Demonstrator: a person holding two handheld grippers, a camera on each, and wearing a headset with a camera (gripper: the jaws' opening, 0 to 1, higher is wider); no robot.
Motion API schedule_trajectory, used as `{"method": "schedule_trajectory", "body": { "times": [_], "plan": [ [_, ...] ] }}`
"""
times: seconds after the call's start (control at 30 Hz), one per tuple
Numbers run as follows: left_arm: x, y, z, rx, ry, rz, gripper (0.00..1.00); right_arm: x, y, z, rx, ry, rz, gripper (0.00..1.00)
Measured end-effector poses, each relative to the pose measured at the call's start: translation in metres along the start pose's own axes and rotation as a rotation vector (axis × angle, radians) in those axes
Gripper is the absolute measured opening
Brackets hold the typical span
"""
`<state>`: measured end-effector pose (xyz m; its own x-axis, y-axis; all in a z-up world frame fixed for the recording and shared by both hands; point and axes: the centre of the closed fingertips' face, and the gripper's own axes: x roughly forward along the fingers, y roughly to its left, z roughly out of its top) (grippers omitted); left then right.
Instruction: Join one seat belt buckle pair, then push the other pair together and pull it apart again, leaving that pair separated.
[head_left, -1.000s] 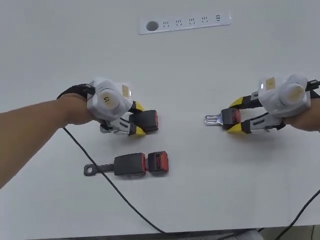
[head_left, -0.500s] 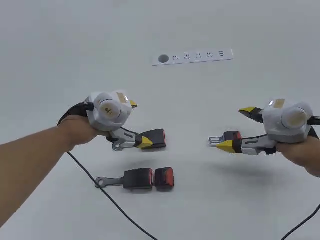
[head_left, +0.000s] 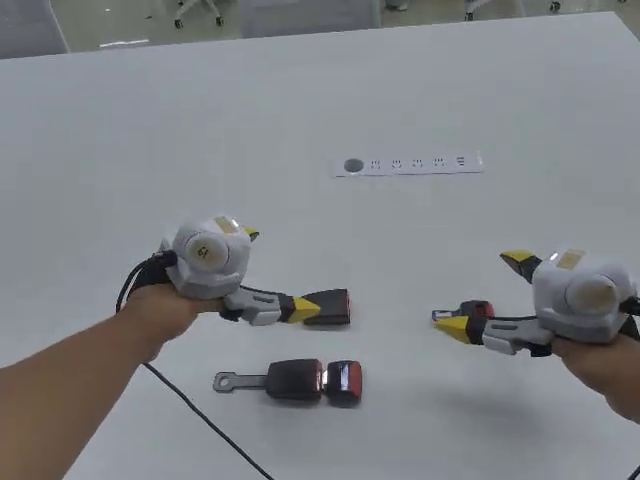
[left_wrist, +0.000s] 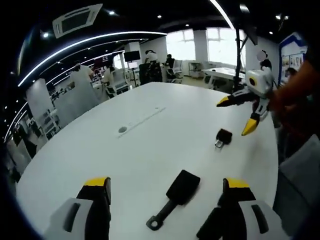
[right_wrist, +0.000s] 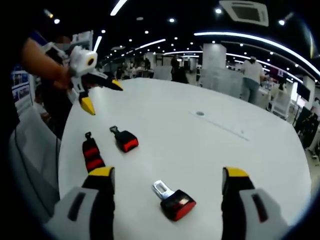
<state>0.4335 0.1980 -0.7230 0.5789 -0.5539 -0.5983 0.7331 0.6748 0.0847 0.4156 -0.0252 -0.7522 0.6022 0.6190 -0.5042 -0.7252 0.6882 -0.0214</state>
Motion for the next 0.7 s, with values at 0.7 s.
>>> {"method": "schedule_trajectory", "body": {
  "times": [0.7],
  "plan": [
    [-0.051, -0.012, -0.035, -0.119, -0.038, 0.111, 1.0, -0.011, 0.043, -0.008, -0.009, -0.054, 0.012, 0.93]
  ]
}}
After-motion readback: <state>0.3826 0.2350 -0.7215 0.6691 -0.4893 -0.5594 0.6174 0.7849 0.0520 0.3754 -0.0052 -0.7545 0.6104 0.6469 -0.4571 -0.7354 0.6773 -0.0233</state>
